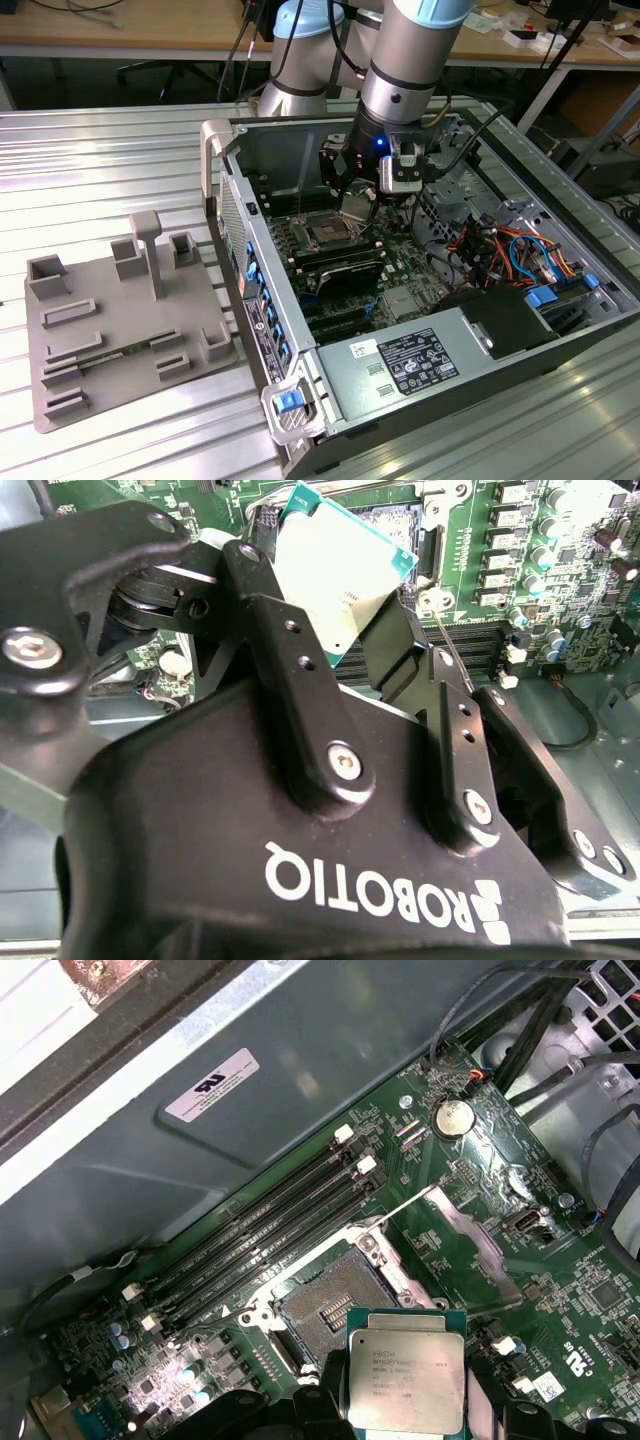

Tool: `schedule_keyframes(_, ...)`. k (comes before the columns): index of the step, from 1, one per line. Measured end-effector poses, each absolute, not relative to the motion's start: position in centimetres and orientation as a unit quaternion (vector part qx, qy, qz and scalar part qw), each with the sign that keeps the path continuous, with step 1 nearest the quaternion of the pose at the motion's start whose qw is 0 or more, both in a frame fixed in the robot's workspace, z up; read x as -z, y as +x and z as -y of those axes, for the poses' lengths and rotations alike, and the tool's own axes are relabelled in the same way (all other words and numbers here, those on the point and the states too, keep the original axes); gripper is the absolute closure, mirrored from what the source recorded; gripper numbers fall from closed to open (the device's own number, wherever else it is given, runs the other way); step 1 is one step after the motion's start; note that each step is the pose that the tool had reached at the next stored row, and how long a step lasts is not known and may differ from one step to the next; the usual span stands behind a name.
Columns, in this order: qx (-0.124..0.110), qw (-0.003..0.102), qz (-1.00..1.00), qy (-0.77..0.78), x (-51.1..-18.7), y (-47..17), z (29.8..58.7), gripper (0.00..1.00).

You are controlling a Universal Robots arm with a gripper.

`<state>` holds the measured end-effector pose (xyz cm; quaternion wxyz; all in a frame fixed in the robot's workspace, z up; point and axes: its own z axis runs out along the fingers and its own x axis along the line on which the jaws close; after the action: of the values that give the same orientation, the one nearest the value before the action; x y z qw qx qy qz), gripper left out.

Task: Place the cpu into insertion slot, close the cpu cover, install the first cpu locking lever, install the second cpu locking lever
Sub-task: 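Place the cpu into insertion slot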

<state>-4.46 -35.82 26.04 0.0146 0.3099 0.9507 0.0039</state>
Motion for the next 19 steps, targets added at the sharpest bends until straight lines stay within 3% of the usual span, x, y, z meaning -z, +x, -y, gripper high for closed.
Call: schedule_keyframes(19,-0.002,0.015,-0.949,0.315,-25.95,-4.46,35.82,0.45)
